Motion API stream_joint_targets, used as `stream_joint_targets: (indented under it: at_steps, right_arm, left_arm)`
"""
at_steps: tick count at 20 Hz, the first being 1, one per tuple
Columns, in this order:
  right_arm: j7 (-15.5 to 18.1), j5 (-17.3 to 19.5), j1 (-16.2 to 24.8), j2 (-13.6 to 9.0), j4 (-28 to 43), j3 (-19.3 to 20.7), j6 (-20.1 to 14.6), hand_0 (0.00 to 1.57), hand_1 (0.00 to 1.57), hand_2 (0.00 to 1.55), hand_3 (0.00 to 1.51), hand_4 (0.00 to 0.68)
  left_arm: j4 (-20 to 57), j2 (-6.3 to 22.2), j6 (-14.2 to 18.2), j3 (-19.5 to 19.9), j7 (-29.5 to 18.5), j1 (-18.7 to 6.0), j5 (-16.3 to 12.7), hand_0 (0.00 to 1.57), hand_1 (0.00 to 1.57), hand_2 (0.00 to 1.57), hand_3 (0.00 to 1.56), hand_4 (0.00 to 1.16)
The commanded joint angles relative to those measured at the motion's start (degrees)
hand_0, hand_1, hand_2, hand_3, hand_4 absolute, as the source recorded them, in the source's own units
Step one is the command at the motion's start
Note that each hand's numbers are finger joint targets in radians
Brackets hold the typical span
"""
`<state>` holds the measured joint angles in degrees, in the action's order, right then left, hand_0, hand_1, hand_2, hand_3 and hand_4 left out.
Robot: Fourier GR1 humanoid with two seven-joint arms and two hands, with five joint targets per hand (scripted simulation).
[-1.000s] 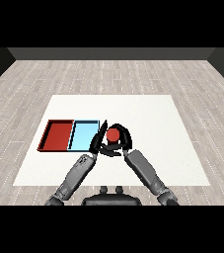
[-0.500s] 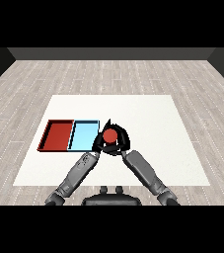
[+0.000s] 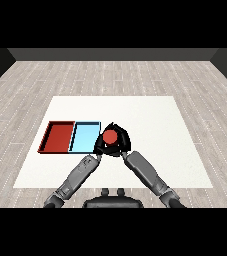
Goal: Pick the red can and put it in the red box
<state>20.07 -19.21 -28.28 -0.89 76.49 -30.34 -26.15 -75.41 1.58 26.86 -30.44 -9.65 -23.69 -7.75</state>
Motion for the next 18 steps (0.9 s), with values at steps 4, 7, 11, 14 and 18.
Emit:
stream_joint_targets:
  at_steps: [4, 7, 11, 14, 18]
  right_arm:
    - [-2.16, 2.16, 5.15, 0.83, 7.04, -2.33, -0.61, 1.47, 1.47, 1.44, 1.39, 0.531]
    - [4.32, -1.27, 2.97, 0.83, 0.49, -3.80, -1.00, 1.47, 1.47, 1.44, 1.39, 0.559]
    - [0.10, 0.44, 2.87, 0.25, 3.53, 0.70, 2.46, 1.52, 1.52, 1.45, 1.39, 0.549]
    - [0.01, 1.27, 2.38, -0.87, 4.26, 1.06, 3.11, 1.52, 1.52, 1.46, 1.40, 0.538]
    - [0.59, -0.33, -0.77, 0.82, 2.37, -3.44, -3.18, 1.52, 1.52, 1.46, 1.40, 0.549]
  left_arm:
    - [1.60, -1.50, 1.85, -2.15, 1.38, 0.17, -0.35, 1.57, 1.57, 1.54, 1.45, 0.97]
    - [3.04, -1.50, 3.79, -2.90, 1.02, 1.54, 1.57, 1.57, 1.57, 1.50, 1.39, 0.95]
    - [3.40, -1.47, 7.00, -2.49, 3.88, -4.22, -0.21, 1.57, 1.57, 1.49, 1.36, 0.86]
    - [4.80, -1.47, 8.31, -2.41, 2.22, -5.34, -1.26, 1.57, 1.57, 1.50, 1.38, 0.87]
    - [-2.02, -1.38, 4.20, -0.73, 4.12, 0.25, 0.99, 1.57, 1.57, 1.53, 1.42, 0.88]
